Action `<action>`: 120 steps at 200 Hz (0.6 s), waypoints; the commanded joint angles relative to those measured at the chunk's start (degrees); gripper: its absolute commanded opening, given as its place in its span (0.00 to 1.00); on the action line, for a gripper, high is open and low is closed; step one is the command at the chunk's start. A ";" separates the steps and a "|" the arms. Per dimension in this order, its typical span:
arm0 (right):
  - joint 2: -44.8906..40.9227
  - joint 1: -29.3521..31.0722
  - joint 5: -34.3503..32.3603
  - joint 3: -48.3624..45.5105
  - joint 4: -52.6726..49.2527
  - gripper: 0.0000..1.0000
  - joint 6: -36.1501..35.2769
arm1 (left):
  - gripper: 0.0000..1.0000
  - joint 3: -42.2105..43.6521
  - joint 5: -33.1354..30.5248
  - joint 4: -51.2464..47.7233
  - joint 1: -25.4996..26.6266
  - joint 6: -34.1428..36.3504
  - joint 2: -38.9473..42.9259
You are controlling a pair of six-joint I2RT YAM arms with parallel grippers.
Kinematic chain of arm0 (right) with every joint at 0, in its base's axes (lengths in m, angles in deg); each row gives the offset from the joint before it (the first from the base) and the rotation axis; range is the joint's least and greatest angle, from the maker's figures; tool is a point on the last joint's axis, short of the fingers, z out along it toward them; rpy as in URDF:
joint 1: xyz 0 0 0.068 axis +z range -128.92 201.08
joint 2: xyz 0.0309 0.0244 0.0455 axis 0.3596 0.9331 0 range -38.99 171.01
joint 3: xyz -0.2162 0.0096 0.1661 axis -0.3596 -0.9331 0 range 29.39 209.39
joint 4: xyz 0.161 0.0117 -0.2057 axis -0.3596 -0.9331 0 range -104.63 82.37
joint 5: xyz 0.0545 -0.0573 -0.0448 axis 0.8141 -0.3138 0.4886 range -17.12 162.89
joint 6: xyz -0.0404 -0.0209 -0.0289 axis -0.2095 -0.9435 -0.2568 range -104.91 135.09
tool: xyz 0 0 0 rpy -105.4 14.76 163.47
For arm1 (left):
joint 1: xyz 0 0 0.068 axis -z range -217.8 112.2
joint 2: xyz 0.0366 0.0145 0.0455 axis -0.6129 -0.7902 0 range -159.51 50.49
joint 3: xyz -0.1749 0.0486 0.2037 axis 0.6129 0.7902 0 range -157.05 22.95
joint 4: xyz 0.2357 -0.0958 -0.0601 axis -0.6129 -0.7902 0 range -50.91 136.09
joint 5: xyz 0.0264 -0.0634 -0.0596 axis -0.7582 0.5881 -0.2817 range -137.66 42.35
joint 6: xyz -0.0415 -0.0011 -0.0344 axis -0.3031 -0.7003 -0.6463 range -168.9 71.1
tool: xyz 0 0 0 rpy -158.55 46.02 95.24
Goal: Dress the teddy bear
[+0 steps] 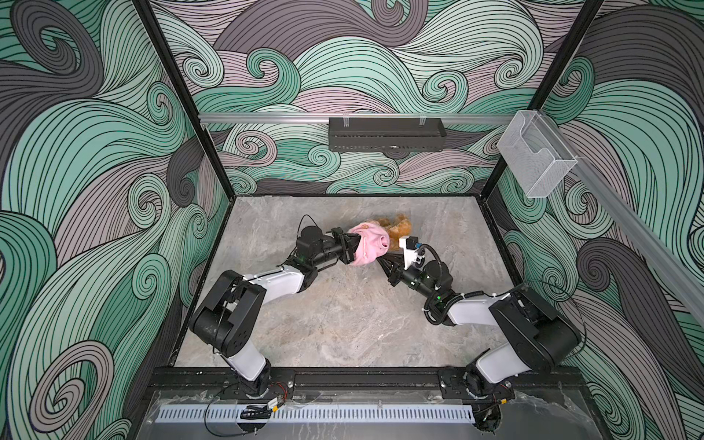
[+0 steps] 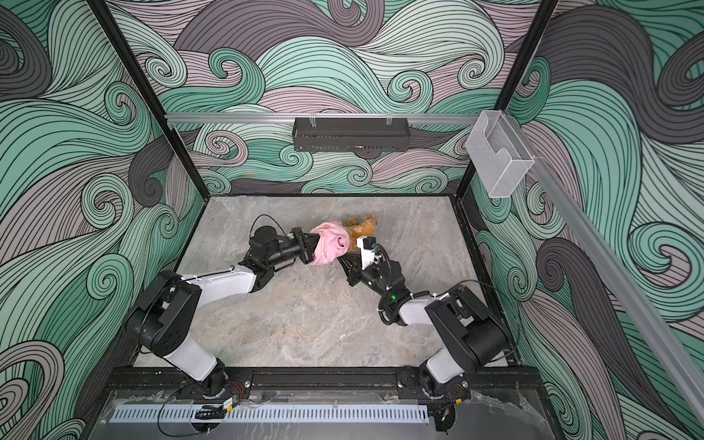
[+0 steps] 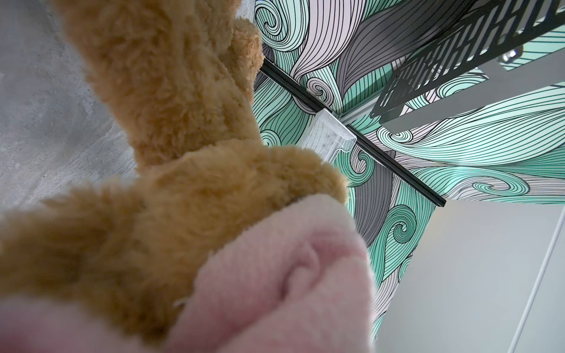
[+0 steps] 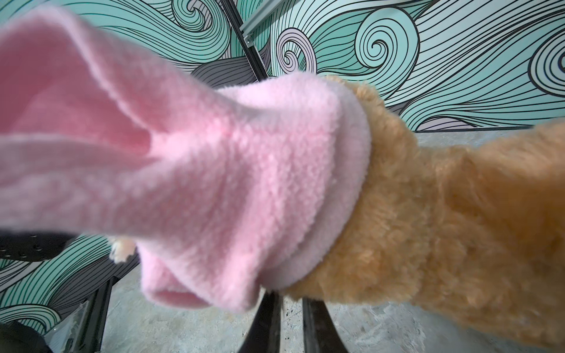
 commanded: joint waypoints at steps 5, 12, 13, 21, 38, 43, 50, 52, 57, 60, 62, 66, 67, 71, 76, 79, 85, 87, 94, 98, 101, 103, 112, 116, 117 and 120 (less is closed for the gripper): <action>0.04 0.16 1.41 0.94 5.50 0.19 2.00 | 0.00 -2.01 1.18 3.79 0.25 -2.18 -0.10; -0.12 0.18 1.43 0.93 5.59 0.20 2.08 | 0.00 -1.99 1.20 3.74 0.37 -2.20 -0.23; -0.13 0.19 1.43 0.93 5.59 0.20 2.13 | 0.00 -2.00 1.20 3.77 0.36 -2.20 -0.23; -0.44 0.18 1.26 0.92 5.35 0.22 2.16 | 0.00 -2.00 1.20 3.81 0.38 -2.14 -0.22; -0.96 0.19 1.38 1.10 5.29 0.24 2.27 | 0.00 -1.84 1.20 3.89 0.51 -2.20 -0.26; -1.05 0.27 1.39 1.18 5.32 0.25 2.22 | 0.00 -1.79 1.15 3.98 0.51 -2.14 -0.34; -1.05 0.23 1.40 1.36 5.01 0.26 2.43 | 0.00 -1.78 1.19 4.05 0.51 -2.20 -0.35; -1.07 0.25 1.36 1.46 4.95 0.26 2.44 | 0.00 -1.76 1.20 4.09 0.58 -2.16 -0.33; -1.10 0.28 1.42 1.64 4.89 0.27 2.49 | 0.00 -1.75 1.13 4.06 0.60 -2.12 -0.38; -1.12 0.28 1.46 1.70 4.94 0.28 2.53 | 0.00 -1.76 1.17 4.05 0.75 -2.12 -0.34; -1.04 0.29 1.46 1.78 4.91 0.28 2.51 | 0.00 -1.75 1.19 4.00 0.75 -2.12 -0.33; -1.04 0.21 1.52 1.93 4.95 0.29 2.61 | 0.00 -1.79 1.20 3.97 0.75 -2.08 -0.35; -1.03 0.25 1.52 1.96 4.93 0.29 2.62 | 0.00 -1.77 1.20 3.98 0.76 -2.10 -0.38; -1.02 0.22 1.52 2.10 4.92 0.30 2.63 | 0.00 -1.76 1.24 3.97 0.77 -2.12 -0.34; -1.01 0.27 1.38 2.24 4.94 0.30 2.79 | 0.00 -1.76 1.28 3.92 0.85 -2.01 -0.41; -1.01 0.21 1.41 2.32 4.97 0.31 2.86 | 0.00 -1.83 1.29 3.90 0.86 -1.98 -0.39; -0.98 0.28 1.47 2.46 5.06 0.32 2.93 | 0.00 -1.88 1.36 3.73 0.97 -1.83 -0.45; -0.96 0.27 1.48 2.52 5.16 0.32 2.92 | 0.00 -1.89 1.37 3.70 0.93 -1.85 -0.45; -0.88 0.32 1.52 2.73 5.24 0.33 3.10 | 0.00 -1.76 1.37 3.47 1.16 -1.77 -0.42; -0.84 0.30 1.56 2.84 5.25 0.33 3.18 | 0.00 -1.75 1.37 3.41 1.21 -1.68 -0.46; -0.88 0.36 1.54 2.89 5.32 0.34 3.24 | 0.00 -1.75 1.37 3.40 1.28 -1.68 -0.49; -0.85 0.35 1.48 3.00 5.38 0.34 3.30 | 0.00 -1.75 1.37 3.33 1.36 -1.55 -0.50; -0.76 0.47 1.65 3.28 5.60 0.35 3.38 | 0.00 -1.75 1.46 3.25 1.52 -1.44 -0.69; -0.80 0.51 1.69 3.44 5.63 0.35 3.44 | 0.00 -1.75 1.44 3.28 1.61 -1.48 -0.77; -0.82 0.53 1.74 3.50 5.62 0.36 3.38 | 0.00 -1.75 1.45 3.32 1.67 -1.49 -0.81; -0.88 0.55 1.84 3.66 5.66 0.36 3.41 | 0.00 -1.75 1.46 3.29 1.77 -1.47 -0.85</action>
